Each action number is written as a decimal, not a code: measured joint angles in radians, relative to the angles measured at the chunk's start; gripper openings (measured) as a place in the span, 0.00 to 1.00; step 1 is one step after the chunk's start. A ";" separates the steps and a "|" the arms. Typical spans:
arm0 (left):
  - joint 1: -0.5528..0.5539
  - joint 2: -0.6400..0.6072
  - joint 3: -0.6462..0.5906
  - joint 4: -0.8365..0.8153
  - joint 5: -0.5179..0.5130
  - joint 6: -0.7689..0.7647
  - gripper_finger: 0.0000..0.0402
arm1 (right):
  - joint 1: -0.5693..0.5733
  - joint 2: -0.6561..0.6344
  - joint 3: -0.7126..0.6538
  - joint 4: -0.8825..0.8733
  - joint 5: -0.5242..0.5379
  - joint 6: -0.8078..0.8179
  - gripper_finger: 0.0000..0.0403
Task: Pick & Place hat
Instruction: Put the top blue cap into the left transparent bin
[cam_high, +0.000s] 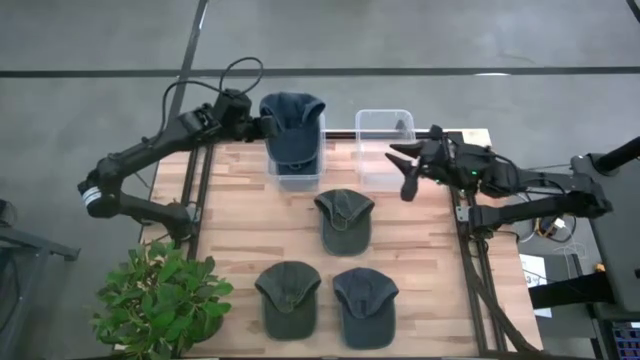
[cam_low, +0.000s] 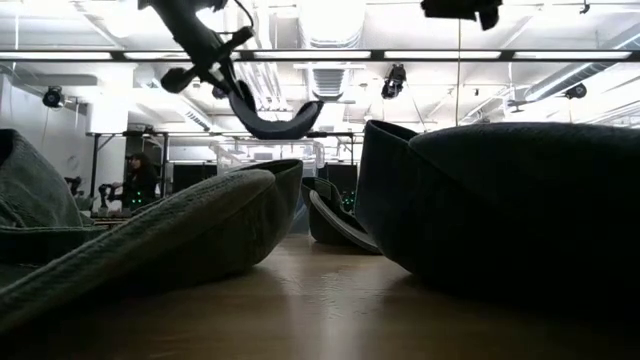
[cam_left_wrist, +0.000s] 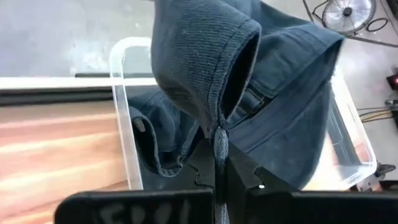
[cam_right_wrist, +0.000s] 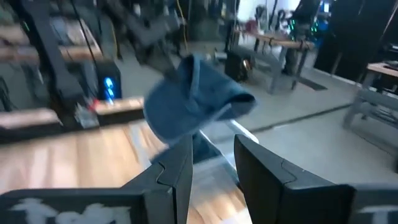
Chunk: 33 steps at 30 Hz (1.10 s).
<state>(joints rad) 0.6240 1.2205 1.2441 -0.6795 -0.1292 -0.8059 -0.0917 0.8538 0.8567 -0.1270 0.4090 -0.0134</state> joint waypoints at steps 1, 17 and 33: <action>0.006 0.000 -0.011 0.005 0.003 -0.006 0.01 | 0.000 -0.024 -0.017 0.009 -0.003 0.010 0.28; 0.009 0.004 -0.108 0.086 0.098 -0.081 0.01 | 0.000 -0.097 -0.071 0.012 0.000 0.067 0.28; 0.011 0.056 -0.120 0.086 0.114 -0.060 0.05 | -0.001 -0.048 -0.061 0.014 0.001 0.088 0.28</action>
<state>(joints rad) 0.6346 1.2770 1.1244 -0.5939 -0.0151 -0.8661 -0.0925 0.8055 0.7959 -0.1131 0.4099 0.0750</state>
